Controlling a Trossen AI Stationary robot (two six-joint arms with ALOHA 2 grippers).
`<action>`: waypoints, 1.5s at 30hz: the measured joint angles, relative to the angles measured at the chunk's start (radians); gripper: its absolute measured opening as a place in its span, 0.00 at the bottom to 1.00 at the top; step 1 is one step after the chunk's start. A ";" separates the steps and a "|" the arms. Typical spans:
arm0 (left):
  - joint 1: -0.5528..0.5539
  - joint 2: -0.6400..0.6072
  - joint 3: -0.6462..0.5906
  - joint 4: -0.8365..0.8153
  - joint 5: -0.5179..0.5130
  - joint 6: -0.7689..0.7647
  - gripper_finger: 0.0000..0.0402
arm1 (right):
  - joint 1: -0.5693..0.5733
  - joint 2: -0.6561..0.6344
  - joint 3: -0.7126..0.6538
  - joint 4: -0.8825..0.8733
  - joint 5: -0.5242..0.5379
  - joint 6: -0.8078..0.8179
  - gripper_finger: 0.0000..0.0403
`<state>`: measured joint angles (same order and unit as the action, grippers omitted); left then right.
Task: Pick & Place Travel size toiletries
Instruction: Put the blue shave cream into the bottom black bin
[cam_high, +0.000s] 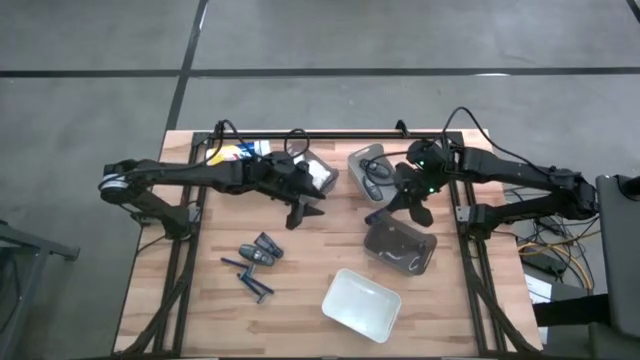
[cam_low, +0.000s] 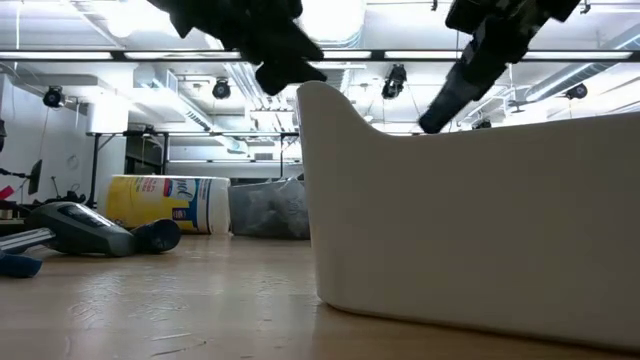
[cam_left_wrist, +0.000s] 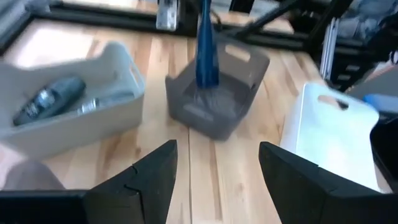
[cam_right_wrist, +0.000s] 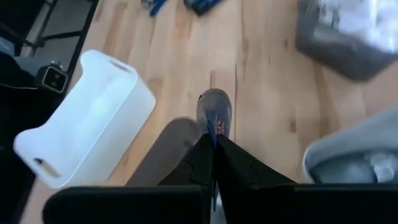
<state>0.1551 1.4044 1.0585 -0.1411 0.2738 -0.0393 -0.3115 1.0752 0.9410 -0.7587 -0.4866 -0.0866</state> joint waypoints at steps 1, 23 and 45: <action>0.000 0.000 -0.003 -0.015 -0.001 -0.001 0.58 | 0.000 0.000 0.012 -0.031 0.000 0.015 0.02; -0.001 -0.001 -0.117 -0.006 -0.006 -0.006 0.58 | 0.000 0.037 0.034 -0.329 0.071 0.214 0.02; -0.002 -0.001 -0.123 0.044 -0.007 -0.007 0.58 | 0.034 0.181 -0.006 -0.242 0.124 0.210 0.02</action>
<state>0.1528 1.4036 0.9360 -0.0975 0.2672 -0.0463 -0.2774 1.2562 0.9351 -1.0011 -0.3630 0.1238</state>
